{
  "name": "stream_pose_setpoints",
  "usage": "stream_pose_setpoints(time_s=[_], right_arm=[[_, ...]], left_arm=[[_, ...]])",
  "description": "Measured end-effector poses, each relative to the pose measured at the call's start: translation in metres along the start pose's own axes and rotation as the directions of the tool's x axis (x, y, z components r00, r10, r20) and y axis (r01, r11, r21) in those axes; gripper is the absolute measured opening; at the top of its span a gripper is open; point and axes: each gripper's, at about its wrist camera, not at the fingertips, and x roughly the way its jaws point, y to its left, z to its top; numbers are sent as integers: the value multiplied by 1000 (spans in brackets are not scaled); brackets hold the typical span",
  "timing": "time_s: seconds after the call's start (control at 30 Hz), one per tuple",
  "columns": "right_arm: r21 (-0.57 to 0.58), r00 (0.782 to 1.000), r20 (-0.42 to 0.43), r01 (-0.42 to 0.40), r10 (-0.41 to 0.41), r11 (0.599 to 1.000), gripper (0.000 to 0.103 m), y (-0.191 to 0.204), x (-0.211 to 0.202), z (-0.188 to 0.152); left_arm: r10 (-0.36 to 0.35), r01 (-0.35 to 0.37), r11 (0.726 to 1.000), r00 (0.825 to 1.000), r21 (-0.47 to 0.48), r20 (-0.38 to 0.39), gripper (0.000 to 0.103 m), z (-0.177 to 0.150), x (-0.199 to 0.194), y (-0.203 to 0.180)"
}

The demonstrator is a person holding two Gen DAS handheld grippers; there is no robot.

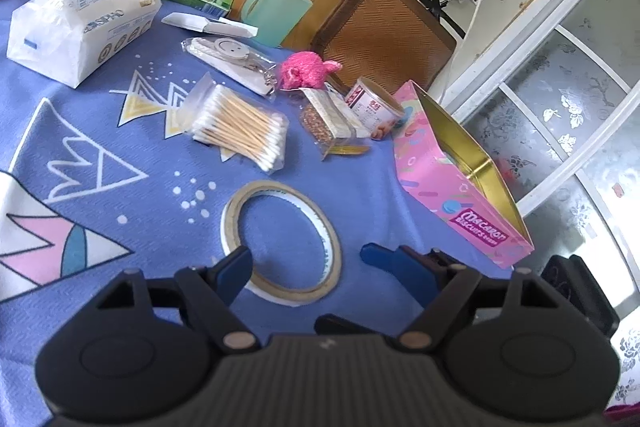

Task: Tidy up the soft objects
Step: 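Close the left gripper on the rim of the clear tape roll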

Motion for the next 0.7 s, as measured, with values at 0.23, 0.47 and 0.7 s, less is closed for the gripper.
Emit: stream_pose_setpoints(time_s=[0.23, 0.47, 0.7], right_arm=[[-3, 1000, 1, -3, 3, 1000, 90, 2, 1, 0], [-16, 1000, -1, -7, 7, 1000, 90, 3, 3, 1], [-35, 1000, -1, -8, 8, 999, 90, 7, 5, 2]], left_arm=[[-5, 5, 1000, 1000, -1, -20, 80, -1, 5, -1], [-10, 10, 1000, 1000, -1, -27, 80, -1, 8, -1], [-14, 14, 1000, 999, -6, -31, 78, 1, 12, 0]])
